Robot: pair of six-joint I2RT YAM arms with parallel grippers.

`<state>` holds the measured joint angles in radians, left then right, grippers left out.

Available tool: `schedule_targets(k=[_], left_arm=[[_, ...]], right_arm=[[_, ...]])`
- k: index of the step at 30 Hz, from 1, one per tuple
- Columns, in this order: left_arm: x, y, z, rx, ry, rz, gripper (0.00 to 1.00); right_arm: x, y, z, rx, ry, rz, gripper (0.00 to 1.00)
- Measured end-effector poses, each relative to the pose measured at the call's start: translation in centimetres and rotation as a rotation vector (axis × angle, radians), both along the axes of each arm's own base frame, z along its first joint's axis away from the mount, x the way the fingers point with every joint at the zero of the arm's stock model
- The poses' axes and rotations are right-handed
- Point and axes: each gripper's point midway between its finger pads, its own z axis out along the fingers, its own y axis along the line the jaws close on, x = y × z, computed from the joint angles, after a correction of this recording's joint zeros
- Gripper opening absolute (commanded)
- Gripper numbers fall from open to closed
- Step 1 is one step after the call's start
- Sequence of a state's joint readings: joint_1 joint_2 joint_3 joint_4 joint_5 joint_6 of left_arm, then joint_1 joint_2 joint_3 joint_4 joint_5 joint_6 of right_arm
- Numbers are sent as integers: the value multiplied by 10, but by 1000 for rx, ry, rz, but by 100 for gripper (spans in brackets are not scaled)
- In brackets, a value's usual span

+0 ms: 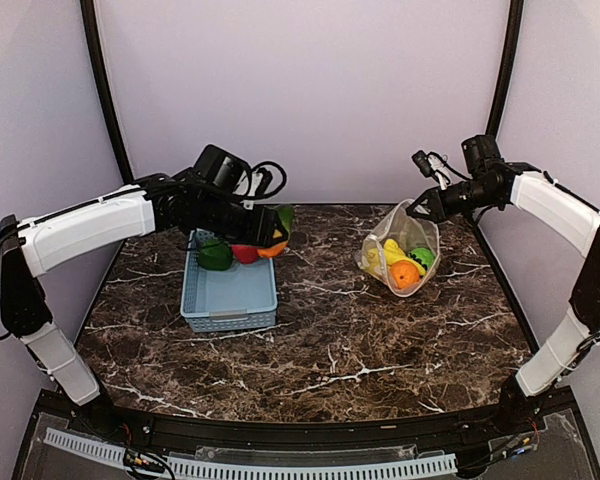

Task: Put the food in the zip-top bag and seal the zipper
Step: Pick up the fake fruit from the bin, then place the fake fruit in the zipper food storage bag.

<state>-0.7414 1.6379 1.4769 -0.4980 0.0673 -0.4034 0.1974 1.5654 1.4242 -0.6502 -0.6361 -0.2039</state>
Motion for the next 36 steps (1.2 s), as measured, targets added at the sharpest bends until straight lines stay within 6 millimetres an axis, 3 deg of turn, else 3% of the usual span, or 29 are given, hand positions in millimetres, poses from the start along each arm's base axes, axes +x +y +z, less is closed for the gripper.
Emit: schedule_targets(k=[6,10,14,22,29,36], left_arm=[[-33,-80,72,-168,-132,-216,52],[-53,-120,89,-222,-171,-345,52],[-67,-149,84,-237,-163,-438,51],[-85,-198,54,-260,-86,-536,48],[-81,-218,27,-277,5,-490,47],[-65,-232,13,-298,63,-399,45]], right_arm=[[-1,1,0,5,3,2,0],[-2,2,-1,12,7,7,0],[-2,2,-1,15,8,9,0],[-2,2,-1,16,9,8,0],[-2,2,-1,19,14,4,0],[-2,2,0,29,29,-8,0]])
